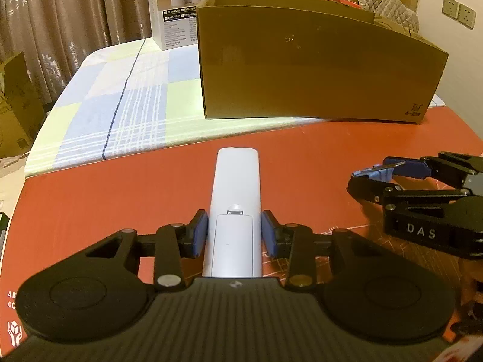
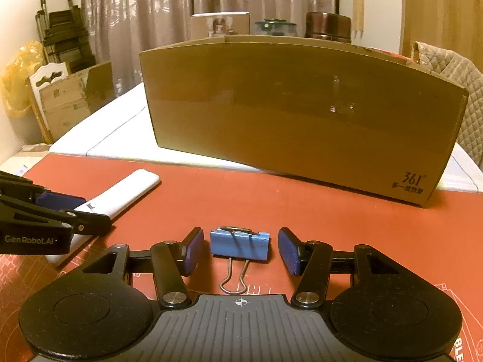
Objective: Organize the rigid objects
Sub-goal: 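Close right tool on the blue binder clip while left tool holds the remote, then carry the remote with left tool while right tool carries the clip over the box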
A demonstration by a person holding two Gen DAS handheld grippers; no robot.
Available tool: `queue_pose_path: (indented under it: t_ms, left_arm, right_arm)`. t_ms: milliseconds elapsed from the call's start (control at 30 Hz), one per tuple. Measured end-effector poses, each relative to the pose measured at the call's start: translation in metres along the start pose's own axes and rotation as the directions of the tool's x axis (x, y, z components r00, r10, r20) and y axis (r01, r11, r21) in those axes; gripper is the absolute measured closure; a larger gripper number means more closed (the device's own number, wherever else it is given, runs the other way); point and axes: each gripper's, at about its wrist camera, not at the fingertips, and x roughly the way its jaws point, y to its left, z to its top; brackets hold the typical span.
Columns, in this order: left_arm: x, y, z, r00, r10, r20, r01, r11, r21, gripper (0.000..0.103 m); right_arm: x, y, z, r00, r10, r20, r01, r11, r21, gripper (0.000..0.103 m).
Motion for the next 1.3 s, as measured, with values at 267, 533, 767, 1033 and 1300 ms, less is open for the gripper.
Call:
queue_pose_path:
  t_ms: [267, 533, 767, 1033, 1300]
  left_arm:
    - [-0.001, -0.004, -0.001, 1.000, 0.025, 0.002, -0.025, 1.000, -0.019, 0.070]
    - [-0.001, -0.004, 0.000, 1.000, 0.029, -0.003, -0.029, 0.999, -0.026, 0.070]
    - [-0.006, -0.001, 0.001, 1.000, 0.023, -0.014, -0.024, 0.998, -0.058, 0.070]
    - [-0.024, -0.003, 0.006, 0.999, 0.033, 0.017, -0.032, 0.996, -0.080, 0.070]
    - [-0.045, -0.009, 0.012, 0.998, 0.042, 0.052, -0.036, 0.993, -0.111, 0.070]
  right_arm:
    - [-0.002, 0.004, -0.001, 0.999, -0.038, -0.001, 0.038, 0.999, 0.004, 0.051]
    - [-0.003, 0.004, 0.002, 0.999, -0.027, -0.023, 0.027, 1.000, -0.008, 0.067]
    - [-0.014, 0.002, 0.014, 1.000, -0.019, 0.006, 0.019, 1.000, -0.016, 0.067]
    - [-0.035, -0.010, 0.029, 1.000, -0.011, 0.025, 0.011, 1.000, 0.018, 0.067]
    - [-0.061, -0.012, 0.037, 0.999, 0.000, 0.043, -0.001, 1.000, 0.008, 0.067]
